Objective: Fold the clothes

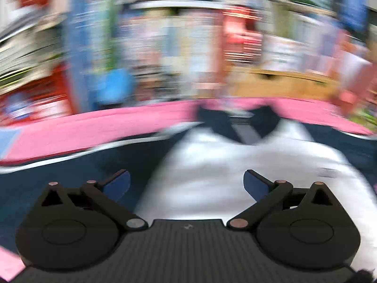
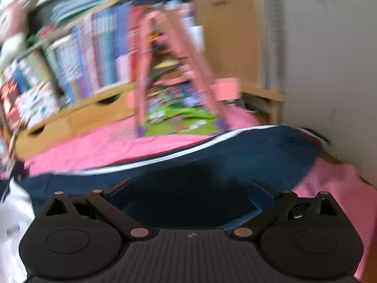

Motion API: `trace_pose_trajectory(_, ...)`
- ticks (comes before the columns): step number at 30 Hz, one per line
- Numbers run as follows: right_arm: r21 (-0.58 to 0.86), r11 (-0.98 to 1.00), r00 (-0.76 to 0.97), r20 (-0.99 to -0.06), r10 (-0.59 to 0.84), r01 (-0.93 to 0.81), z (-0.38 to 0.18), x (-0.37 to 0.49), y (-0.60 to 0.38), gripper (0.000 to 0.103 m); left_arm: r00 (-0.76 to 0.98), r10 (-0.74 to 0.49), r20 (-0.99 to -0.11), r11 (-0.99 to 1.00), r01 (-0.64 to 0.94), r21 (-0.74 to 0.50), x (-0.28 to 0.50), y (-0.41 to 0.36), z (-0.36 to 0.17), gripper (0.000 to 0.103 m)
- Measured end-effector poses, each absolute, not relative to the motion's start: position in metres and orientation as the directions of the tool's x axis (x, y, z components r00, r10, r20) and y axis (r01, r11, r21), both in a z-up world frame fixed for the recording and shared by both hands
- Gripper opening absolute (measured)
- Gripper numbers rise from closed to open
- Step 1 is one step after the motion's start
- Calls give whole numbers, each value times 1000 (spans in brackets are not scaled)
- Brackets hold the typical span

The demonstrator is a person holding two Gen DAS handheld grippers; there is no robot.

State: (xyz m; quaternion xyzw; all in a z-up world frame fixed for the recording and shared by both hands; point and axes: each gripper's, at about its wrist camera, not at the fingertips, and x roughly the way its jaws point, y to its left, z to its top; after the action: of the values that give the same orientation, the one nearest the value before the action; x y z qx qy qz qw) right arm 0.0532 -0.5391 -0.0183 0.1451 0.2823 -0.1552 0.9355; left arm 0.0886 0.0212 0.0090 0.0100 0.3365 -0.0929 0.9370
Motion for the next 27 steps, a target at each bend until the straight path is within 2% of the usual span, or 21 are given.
trace_pose_trajectory(3, 230, 871, 783, -575, -237, 433, -23, 43, -570, 103, 714, -275, -644, 947, 318, -52, 90, -44, 7, 103)
trace_pose_trajectory(11, 281, 808, 757, -590, -281, 518, -42, 22, -629, 103, 647, -327, -688, 901, 434, -19, 100, -158, -39, 103)
trace_pose_trajectory(15, 287, 795, 747, -601, -285, 535, -51, 17, -645, 103, 629, -293, -720, 903, 429, 7, 104, -171, -66, 103)
trace_pose_trajectory(21, 350, 742, 736, -619, -275, 572, -65, 24, -671, 103, 682, -327, -654, 894, 449, 22, 95, -167, -73, 103)
trace_pose_trajectory(27, 396, 700, 740, -611, -282, 594, -68, 51, -688, 103, 689, -317, -652, 900, 435, 22, 98, -170, -72, 103)
